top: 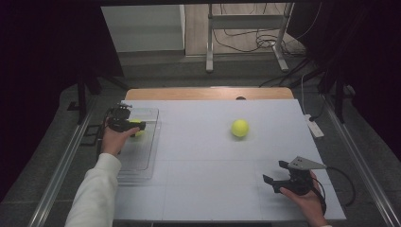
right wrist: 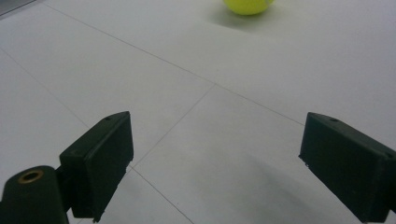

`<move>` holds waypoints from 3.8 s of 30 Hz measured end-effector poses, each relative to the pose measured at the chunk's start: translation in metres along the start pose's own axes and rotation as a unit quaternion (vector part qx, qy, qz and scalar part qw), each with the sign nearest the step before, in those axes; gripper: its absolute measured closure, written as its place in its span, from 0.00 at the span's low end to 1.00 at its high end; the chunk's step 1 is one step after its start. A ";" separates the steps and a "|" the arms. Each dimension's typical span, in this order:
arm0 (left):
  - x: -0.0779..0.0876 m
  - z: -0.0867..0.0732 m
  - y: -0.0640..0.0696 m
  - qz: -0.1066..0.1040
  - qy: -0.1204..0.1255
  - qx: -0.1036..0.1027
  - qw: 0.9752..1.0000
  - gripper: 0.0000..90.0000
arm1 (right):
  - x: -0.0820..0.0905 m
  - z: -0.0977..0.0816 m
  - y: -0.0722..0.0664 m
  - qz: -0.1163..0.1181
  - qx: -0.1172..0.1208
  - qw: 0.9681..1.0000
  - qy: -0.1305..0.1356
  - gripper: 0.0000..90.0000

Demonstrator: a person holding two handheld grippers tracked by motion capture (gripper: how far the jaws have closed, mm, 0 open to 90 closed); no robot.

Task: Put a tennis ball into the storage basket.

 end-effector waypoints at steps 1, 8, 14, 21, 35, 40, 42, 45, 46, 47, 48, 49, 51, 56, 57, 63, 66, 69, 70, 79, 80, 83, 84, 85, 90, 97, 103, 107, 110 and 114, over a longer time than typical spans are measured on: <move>0.002 0.000 0.001 -0.006 0.005 -0.003 1.000 0.17 | 0.000 0.000 0.000 0.000 0.000 1.000 0.000 0.11; 0.012 -0.006 0.016 -0.037 0.028 -0.023 0.999 0.18 | 0.001 -0.001 0.000 0.003 -0.003 1.000 0.001 0.11; 0.015 -0.013 0.028 -0.057 0.038 -0.043 0.997 0.18 | 0.002 -0.002 0.001 0.005 -0.006 1.000 0.005 0.11; 0.027 -0.019 0.038 -0.071 0.058 -0.060 0.994 0.18 | 0.006 -0.002 0.004 0.001 -0.014 1.000 0.012 0.11; 0.056 -0.031 0.064 -0.126 0.112 -0.084 0.982 0.18 | 0.009 -0.004 0.005 -0.007 -0.019 1.000 0.011 0.11; 0.059 -0.039 0.072 -0.145 0.125 -0.089 0.978 0.17 | 0.007 -0.005 0.004 -0.007 -0.014 1.000 0.005 0.11; 0.060 -0.041 0.073 -0.147 0.124 -0.091 0.977 0.17 | 0.007 -0.004 0.004 -0.005 -0.015 1.000 0.007 0.11; 0.061 -0.043 0.076 -0.152 0.127 -0.094 0.976 0.17 | 0.007 -0.004 0.005 -0.006 -0.015 1.000 0.009 0.11; 0.061 -0.044 0.077 -0.155 0.128 -0.094 0.975 0.17 | 0.007 -0.004 0.005 -0.006 -0.015 1.000 0.008 0.11; 0.062 -0.045 0.079 -0.159 0.129 -0.095 0.974 0.17 | 0.007 -0.004 0.005 -0.006 -0.015 1.000 0.008 0.11; 0.062 -0.046 0.081 -0.164 0.128 -0.101 0.973 0.17 | 0.007 -0.004 0.005 -0.006 -0.015 1.000 0.008 0.11; 0.063 -0.046 0.083 -0.166 0.128 -0.105 0.972 0.17 | 0.007 -0.004 0.005 -0.007 -0.014 1.000 0.008 0.11; 0.064 -0.048 0.086 -0.173 0.131 -0.111 0.970 0.17 | 0.007 -0.004 0.004 -0.006 -0.012 1.000 0.007 0.11; 0.068 -0.053 0.093 -0.181 0.132 -0.123 0.967 0.17 | 0.006 -0.004 0.004 -0.006 -0.012 1.000 0.006 0.11; 0.068 -0.054 0.095 -0.181 0.131 -0.125 0.967 0.16 | 0.006 -0.004 0.004 -0.006 -0.011 1.000 0.006 0.11; 0.072 -0.056 0.103 -0.187 0.135 -0.134 0.964 0.16 | 0.005 -0.004 0.004 -0.006 -0.008 1.000 0.003 0.11; 0.073 -0.056 0.107 -0.191 0.137 -0.137 0.962 0.16 | 0.005 -0.004 0.004 -0.006 -0.008 1.000 0.003 0.11; 0.075 -0.057 0.111 -0.194 0.138 -0.140 0.961 0.16 | 0.004 -0.004 0.004 -0.006 -0.008 1.000 0.003 0.11; 0.076 -0.057 0.113 -0.196 0.139 -0.141 0.960 0.16 | 0.004 -0.004 0.004 -0.005 -0.007 1.000 0.002 0.11; 0.077 -0.057 0.133 -0.206 0.138 -0.163 0.955 0.16 | 0.004 -0.004 0.004 -0.008 -0.004 1.000 -0.001 0.11; 0.076 -0.056 0.134 -0.208 0.138 -0.164 0.954 0.16 | 0.003 -0.004 0.004 -0.008 -0.004 1.000 0.000 0.11; 0.075 -0.055 0.137 -0.213 0.136 -0.166 0.953 0.16 | 0.003 -0.003 0.005 -0.008 -0.010 1.000 0.002 0.11; 0.074 -0.055 0.138 -0.214 0.135 -0.167 0.953 0.16 | 0.003 -0.003 0.005 -0.008 -0.010 1.000 0.002 0.11; 0.072 -0.055 0.140 -0.215 0.133 -0.169 0.953 0.16 | 0.003 -0.003 0.006 -0.007 -0.012 1.000 0.002 0.11; 0.067 -0.056 0.145 -0.214 0.125 -0.178 0.952 0.16 | 0.002 -0.003 0.005 -0.009 -0.010 1.000 -0.001 0.11; 0.067 -0.055 0.150 -0.209 0.125 -0.178 0.953 0.17 | 0.001 -0.003 0.004 -0.005 -0.007 1.000 -0.002 0.11; 0.065 -0.054 0.161 -0.210 0.122 -0.188 0.952 0.16 | 0.003 -0.002 0.004 -0.003 -0.006 1.000 0.003 0.11; 0.064 -0.052 0.169 -0.214 0.120 -0.193 0.950 0.16 | 0.004 -0.001 0.004 -0.004 -0.005 1.000 0.005 0.11; 0.063 -0.051 0.173 -0.216 0.118 -0.195 0.949 0.16 | 0.004 -0.001 0.004 -0.005 -0.006 1.000 0.005 0.11; 0.062 -0.049 0.178 -0.216 0.117 -0.197 0.949 0.16 | 0.004 -0.001 0.004 -0.004 -0.005 1.000 0.005 0.11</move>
Point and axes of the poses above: each handheld gripper's, and its own axes: x roughly backward along the jaws, z roughly out of its top, y roughly to its right, the point moved 9 cm from there along -x, roughly forward along the jaws, and after that the axes turned 13 degrees about -y, right-handed, at the moved point
